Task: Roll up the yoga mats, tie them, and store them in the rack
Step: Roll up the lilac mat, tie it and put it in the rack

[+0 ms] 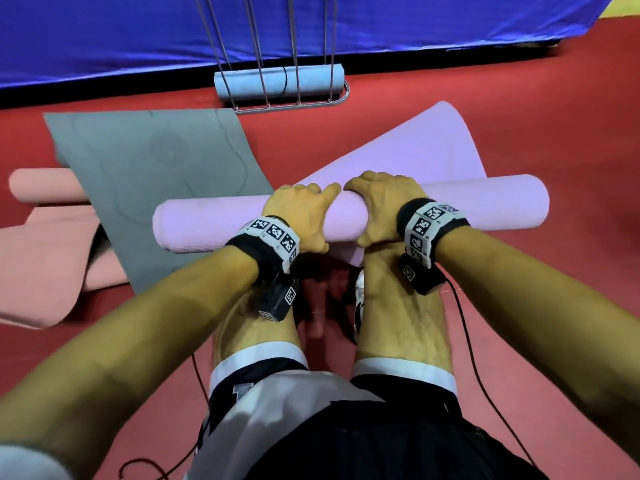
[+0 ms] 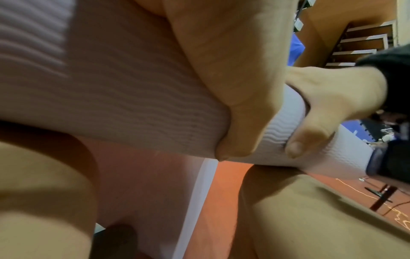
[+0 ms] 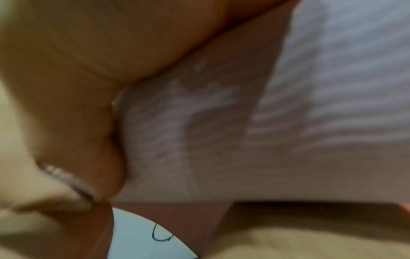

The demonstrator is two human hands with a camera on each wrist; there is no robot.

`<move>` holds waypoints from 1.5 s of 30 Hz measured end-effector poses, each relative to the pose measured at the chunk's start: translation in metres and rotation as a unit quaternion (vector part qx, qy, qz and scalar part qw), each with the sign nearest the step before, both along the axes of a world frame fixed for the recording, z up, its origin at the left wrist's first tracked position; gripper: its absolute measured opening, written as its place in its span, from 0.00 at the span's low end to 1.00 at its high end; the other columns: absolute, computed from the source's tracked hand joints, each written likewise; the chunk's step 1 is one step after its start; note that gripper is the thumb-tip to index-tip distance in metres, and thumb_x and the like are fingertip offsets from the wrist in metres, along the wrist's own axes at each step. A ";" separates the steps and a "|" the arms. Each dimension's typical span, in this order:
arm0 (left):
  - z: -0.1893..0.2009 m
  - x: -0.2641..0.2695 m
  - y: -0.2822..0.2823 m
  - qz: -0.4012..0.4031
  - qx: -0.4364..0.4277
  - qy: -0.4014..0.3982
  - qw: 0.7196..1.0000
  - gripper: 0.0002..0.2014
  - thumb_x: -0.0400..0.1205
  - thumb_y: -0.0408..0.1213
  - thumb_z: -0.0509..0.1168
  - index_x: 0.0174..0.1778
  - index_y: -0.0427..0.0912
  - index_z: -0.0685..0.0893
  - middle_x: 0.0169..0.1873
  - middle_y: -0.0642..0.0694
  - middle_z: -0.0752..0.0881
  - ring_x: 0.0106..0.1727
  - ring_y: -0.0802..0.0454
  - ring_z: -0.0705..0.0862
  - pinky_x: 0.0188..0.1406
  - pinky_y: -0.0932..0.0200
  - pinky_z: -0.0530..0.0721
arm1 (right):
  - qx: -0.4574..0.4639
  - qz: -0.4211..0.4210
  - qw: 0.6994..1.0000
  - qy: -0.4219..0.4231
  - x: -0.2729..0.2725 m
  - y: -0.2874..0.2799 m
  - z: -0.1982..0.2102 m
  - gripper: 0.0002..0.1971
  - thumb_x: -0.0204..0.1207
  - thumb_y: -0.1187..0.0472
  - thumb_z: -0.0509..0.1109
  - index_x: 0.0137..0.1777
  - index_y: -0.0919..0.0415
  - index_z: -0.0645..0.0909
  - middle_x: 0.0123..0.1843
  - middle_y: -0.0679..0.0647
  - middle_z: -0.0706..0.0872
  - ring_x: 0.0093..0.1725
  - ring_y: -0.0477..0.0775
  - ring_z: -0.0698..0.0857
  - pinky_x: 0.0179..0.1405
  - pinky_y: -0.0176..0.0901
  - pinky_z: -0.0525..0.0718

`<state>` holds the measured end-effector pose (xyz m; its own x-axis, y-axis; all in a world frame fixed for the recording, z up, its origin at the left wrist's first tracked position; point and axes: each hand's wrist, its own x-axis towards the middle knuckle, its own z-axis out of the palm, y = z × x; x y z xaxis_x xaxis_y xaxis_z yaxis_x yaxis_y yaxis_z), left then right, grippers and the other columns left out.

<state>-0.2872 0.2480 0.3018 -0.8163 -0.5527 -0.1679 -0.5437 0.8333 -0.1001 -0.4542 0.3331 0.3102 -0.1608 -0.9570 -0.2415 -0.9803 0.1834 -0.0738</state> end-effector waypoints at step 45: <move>0.176 0.025 -0.022 -0.017 -0.137 0.061 0.989 0.40 0.58 0.61 0.78 0.66 0.60 0.73 0.53 0.53 0.88 0.54 0.44 0.89 0.43 0.52 0.83 | -0.247 -0.086 0.957 0.129 0.023 0.012 0.119 0.43 0.54 0.39 0.81 0.69 0.47 0.69 0.64 0.48 0.83 0.64 0.61 0.77 0.59 0.58 0.69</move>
<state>-0.2625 0.2257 0.4780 -0.8405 -0.5351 0.0848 -0.5371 0.8025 -0.2598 -0.4310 0.3454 0.4295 -0.3194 -0.8984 0.3014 -0.9361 0.3485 0.0470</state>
